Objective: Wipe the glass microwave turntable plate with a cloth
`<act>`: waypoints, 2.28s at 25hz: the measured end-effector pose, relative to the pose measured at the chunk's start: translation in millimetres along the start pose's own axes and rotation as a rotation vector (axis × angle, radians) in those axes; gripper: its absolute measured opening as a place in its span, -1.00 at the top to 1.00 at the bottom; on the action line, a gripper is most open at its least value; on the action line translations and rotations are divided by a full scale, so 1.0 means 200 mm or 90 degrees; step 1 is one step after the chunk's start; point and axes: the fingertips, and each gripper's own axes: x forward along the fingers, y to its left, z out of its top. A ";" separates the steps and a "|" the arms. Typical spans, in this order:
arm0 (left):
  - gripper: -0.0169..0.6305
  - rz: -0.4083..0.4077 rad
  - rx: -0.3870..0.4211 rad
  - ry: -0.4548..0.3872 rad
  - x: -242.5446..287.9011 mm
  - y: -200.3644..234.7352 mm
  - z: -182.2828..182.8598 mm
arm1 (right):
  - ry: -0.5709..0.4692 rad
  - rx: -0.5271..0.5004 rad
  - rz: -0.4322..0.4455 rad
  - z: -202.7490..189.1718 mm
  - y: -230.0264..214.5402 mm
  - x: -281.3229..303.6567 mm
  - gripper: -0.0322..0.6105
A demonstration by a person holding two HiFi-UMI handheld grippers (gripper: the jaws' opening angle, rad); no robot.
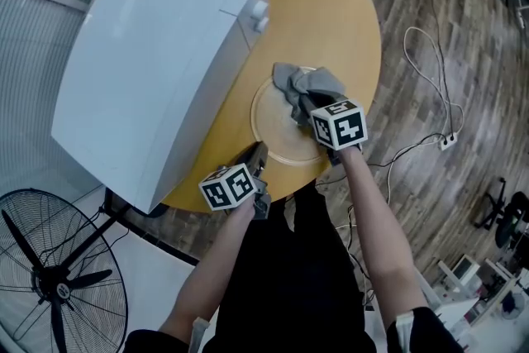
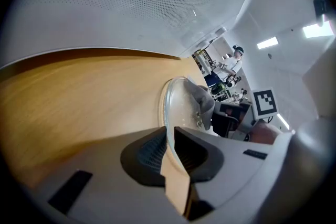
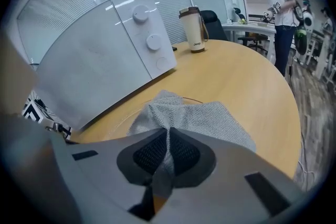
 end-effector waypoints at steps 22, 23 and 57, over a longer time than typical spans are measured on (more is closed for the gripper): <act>0.83 -0.026 -0.038 0.011 0.00 0.01 -0.02 | 0.042 0.101 0.078 -0.35 0.30 -0.10 0.82; 0.83 -0.027 -0.037 0.012 0.00 0.01 -0.02 | 0.039 0.111 0.077 -0.35 0.27 -0.10 0.82; 0.85 0.056 0.012 -0.199 -0.25 -0.22 0.23 | -0.146 -0.091 0.073 0.17 -0.01 -0.72 0.82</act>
